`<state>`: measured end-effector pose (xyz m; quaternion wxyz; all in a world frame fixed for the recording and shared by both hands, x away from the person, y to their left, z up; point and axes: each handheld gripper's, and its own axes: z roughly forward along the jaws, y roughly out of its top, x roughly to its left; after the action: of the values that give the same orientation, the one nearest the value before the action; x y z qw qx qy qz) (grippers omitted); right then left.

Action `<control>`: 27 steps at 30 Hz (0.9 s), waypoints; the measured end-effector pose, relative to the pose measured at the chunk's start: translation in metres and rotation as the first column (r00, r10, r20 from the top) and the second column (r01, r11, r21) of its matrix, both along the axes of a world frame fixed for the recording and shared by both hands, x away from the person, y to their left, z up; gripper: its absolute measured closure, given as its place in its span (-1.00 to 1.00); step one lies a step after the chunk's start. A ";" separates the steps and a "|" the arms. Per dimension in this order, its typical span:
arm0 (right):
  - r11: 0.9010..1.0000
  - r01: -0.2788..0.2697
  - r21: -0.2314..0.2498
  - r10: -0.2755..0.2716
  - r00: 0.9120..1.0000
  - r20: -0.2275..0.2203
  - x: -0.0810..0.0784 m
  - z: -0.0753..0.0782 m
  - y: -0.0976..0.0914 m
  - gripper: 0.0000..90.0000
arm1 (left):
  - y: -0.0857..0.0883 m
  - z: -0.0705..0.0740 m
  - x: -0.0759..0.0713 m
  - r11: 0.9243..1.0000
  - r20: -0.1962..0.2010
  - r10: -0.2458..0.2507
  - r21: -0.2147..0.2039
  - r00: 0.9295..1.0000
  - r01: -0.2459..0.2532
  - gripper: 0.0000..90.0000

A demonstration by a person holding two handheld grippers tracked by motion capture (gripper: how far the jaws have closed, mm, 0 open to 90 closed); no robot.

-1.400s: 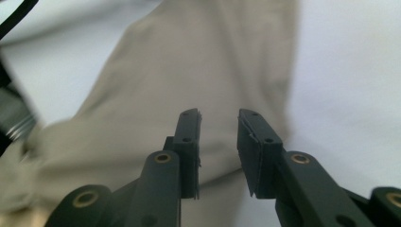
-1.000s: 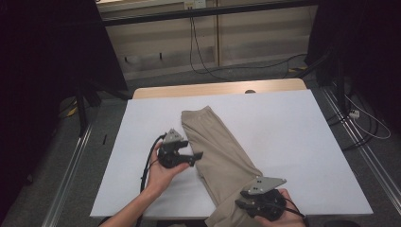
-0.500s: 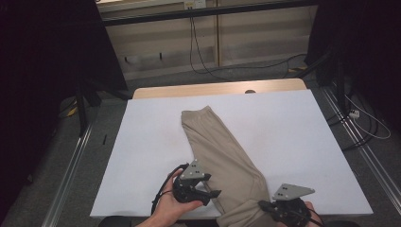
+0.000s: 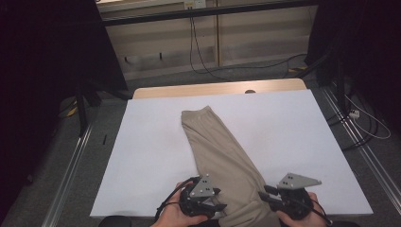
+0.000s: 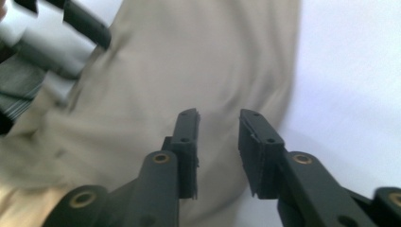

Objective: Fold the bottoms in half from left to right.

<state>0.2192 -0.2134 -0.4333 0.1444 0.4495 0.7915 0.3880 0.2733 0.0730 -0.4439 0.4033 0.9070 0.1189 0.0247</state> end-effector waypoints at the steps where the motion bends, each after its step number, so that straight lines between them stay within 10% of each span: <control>1: 1.000 0.007 -0.011 -0.007 1.000 -0.001 0.010 0.000 -0.001 0.46 | -0.003 -0.002 0.002 1.000 -0.011 0.009 -0.001 1.000 -0.009 0.03; 5: 0.998 0.009 -0.060 -0.009 1.000 -0.005 0.043 -0.005 0.001 0.35 | -0.009 -0.008 0.005 1.000 -0.008 -0.012 0.021 1.000 0.012 0.09; 9: 0.996 -0.009 -0.087 0.004 0.998 -0.061 0.061 -0.018 0.006 0.23 | -0.003 -0.007 0.007 1.000 -0.051 -0.028 0.011 0.998 0.029 0.89; 16: 0.994 -0.043 -0.100 0.038 0.998 -0.049 0.050 -0.018 0.011 0.27 | 0.007 -0.001 0.005 0.998 -0.098 -0.003 0.055 0.995 0.009 0.97; 21: 0.994 -0.082 -0.075 0.076 0.994 -0.084 0.043 -0.016 0.017 0.93 | 0.027 0.001 0.004 0.998 -0.126 0.014 0.062 0.992 -0.006 0.97; 27: 0.993 -0.091 -0.080 0.083 0.992 -0.098 0.024 -0.013 0.018 0.96 | 0.030 0.001 0.003 0.998 -0.147 0.018 0.064 0.989 -0.009 0.97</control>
<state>0.2429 -0.1951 -0.4464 0.1085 0.4261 0.8320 0.3384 0.2768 0.1034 -0.4427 0.3645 0.9177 0.1537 -0.0359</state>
